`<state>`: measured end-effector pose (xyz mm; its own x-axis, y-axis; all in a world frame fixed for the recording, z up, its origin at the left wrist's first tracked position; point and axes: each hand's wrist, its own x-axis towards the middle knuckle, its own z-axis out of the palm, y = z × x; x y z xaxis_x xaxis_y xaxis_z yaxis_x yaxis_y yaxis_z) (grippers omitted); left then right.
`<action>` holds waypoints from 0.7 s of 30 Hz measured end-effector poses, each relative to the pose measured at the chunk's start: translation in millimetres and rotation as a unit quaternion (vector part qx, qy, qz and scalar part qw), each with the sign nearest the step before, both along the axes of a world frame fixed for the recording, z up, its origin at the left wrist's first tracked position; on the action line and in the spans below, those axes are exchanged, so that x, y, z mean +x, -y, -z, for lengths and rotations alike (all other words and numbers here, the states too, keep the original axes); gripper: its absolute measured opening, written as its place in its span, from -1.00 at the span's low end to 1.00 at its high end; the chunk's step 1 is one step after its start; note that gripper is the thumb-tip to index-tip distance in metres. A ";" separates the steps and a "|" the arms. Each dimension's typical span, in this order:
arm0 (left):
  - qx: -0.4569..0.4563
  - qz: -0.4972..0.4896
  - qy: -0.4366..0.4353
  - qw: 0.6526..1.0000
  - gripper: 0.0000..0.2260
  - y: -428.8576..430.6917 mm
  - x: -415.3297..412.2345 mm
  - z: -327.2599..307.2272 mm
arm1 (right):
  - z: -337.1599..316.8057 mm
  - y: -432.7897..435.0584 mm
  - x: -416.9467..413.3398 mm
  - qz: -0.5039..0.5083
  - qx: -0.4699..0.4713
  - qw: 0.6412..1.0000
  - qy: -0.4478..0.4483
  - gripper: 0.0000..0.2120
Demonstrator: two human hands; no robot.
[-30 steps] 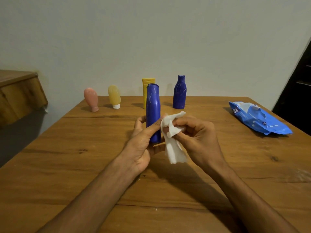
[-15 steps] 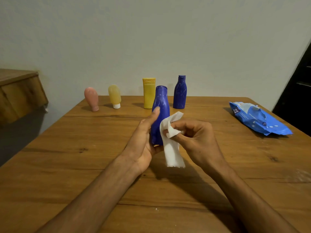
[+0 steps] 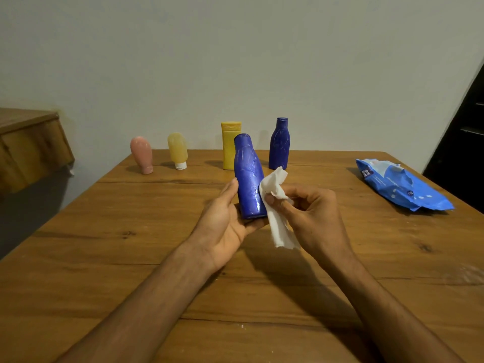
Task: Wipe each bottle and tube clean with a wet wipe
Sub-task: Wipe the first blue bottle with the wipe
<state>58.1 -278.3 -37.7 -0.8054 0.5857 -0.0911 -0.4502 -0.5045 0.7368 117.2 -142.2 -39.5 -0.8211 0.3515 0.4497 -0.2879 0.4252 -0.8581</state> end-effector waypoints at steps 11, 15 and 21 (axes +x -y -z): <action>0.003 0.042 -0.023 0.999 -0.48 2.6 -1.2 0.5 | -1.8 3.8 2.4 -0.037 0.125 0.991 -0.015 -0.80; -0.007 0.052 -0.044 0.998 -0.41 2.5 0.3 0.7 | 0.3 3.4 0.8 -0.009 0.143 0.988 -0.052 -0.78; -0.010 0.062 -0.038 0.997 -0.33 4.7 -1.5 1.6 | 1.1 8.3 2.4 -0.073 0.201 0.974 -0.067 -0.79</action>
<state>56.6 -283.0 -39.3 -0.7313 0.6805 -0.0461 -0.4518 -0.4326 0.7802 119.6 -150.5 -40.7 -0.7732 0.0074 0.6341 -0.4695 0.6654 -0.5804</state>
